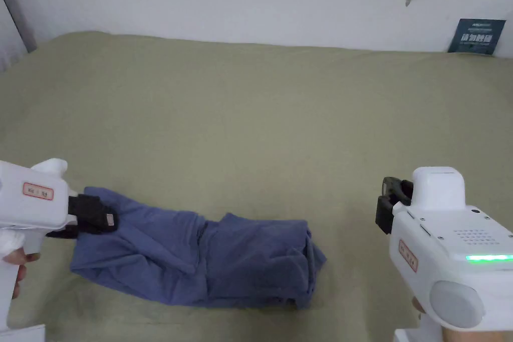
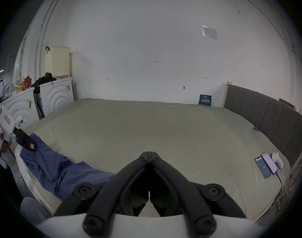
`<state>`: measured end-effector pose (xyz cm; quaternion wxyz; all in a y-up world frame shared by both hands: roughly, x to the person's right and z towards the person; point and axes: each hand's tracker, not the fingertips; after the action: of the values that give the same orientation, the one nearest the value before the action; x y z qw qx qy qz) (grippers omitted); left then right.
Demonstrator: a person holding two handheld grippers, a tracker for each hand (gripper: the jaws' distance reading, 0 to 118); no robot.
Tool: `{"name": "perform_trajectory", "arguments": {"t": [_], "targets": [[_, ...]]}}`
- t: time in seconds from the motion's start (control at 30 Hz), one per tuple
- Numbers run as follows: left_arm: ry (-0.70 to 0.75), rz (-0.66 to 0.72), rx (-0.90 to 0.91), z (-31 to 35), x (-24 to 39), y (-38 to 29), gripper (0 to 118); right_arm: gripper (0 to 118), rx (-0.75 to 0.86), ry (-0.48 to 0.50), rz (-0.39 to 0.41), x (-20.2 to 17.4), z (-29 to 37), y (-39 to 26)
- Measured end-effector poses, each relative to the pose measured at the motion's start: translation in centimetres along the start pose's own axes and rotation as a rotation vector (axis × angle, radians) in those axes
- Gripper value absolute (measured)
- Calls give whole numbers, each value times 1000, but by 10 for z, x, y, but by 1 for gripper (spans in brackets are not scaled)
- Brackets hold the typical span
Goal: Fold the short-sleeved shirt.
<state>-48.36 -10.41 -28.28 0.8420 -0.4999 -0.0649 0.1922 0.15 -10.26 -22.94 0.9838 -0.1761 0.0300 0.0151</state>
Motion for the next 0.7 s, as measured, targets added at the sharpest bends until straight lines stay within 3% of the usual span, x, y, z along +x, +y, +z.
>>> {"name": "perform_trajectory", "arguments": {"t": [0.1,0.27,0.5,0.6,0.63,0.67,0.7], "targets": [[-101,-29,-22,-3,41,0,13,0,0,8,0,-6,1,-2],[-139,-140,-62,-25,121,-5,13,0,28,-25,1,-6,2,-2],[-43,-302,-150,-98,204,-21,13,0,10,-38,17,0,5,-8],[-33,-308,-174,-137,225,-29,17,0,-5,-48,1,5,5,-12],[-43,-313,-191,-149,230,-32,36,0,-13,-51,-10,8,5,-14],[-93,-293,-172,-156,231,-37,86,0,-17,-54,-17,10,5,-16],[-134,-314,-196,-161,231,-40,117,0,-22,-61,-22,12,4,-17]]}}
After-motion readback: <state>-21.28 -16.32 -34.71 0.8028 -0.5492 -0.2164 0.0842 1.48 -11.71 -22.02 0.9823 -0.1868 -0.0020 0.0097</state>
